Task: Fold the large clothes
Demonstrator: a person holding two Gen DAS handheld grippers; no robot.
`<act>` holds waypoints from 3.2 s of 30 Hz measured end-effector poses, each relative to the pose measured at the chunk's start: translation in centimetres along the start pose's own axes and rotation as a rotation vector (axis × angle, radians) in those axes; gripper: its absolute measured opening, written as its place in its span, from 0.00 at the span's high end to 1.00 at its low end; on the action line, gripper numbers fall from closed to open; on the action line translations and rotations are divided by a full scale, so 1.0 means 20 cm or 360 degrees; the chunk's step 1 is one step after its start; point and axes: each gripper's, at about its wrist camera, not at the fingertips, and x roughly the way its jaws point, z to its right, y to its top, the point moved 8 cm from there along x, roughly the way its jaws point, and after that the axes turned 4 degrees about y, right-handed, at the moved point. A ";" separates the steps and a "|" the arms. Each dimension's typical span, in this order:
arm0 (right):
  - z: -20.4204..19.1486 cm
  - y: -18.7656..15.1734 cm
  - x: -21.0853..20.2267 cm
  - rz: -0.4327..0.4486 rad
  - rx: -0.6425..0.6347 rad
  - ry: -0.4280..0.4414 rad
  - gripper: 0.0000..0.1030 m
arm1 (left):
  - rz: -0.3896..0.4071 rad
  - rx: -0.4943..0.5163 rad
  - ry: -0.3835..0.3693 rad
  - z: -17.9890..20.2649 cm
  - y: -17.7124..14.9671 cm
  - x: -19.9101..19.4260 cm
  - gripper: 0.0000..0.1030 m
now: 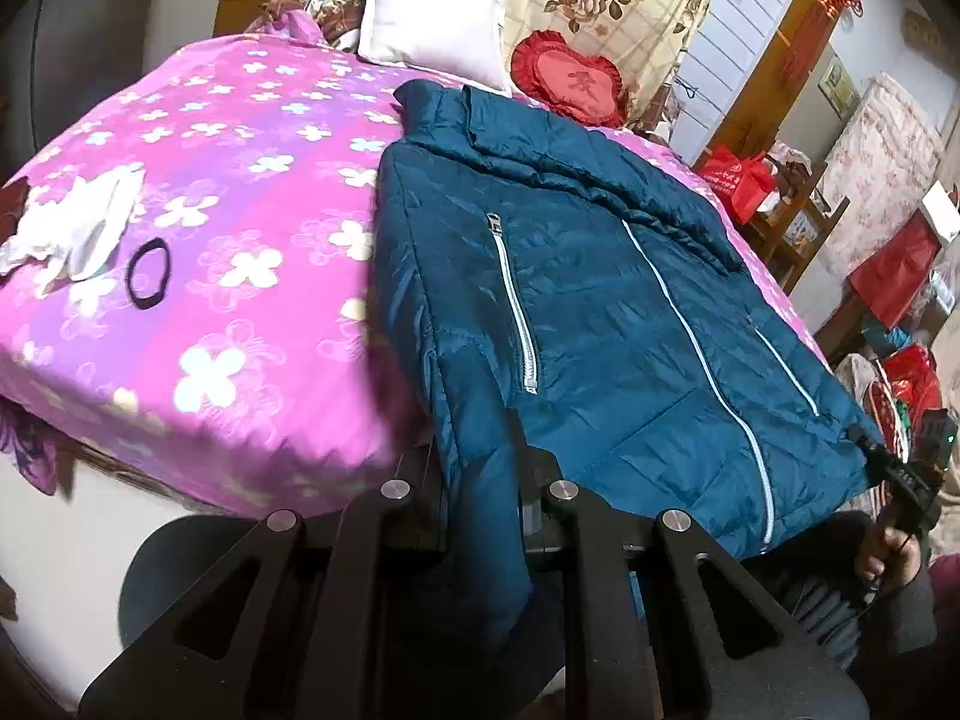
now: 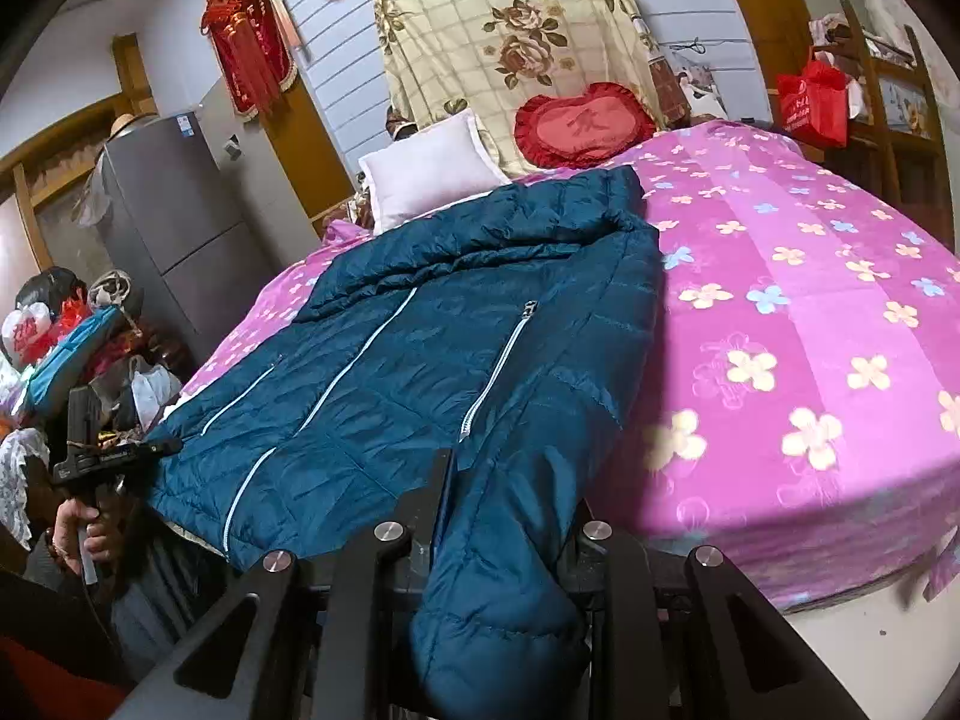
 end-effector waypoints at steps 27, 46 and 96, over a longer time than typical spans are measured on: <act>-0.12 0.18 -0.51 0.0384 -0.0081 -0.0027 0.80 | 0.0429 -0.0082 -0.0047 0.11 0.19 -0.62 0.89; -0.08 1.01 -0.14 0.0668 -0.0164 -0.0367 0.80 | 0.0826 -0.0250 0.0124 0.24 1.09 -0.36 0.89; 0.69 1.44 1.06 0.0438 0.0799 0.0178 0.21 | 0.0314 -0.0753 -0.0402 0.02 1.58 1.05 0.16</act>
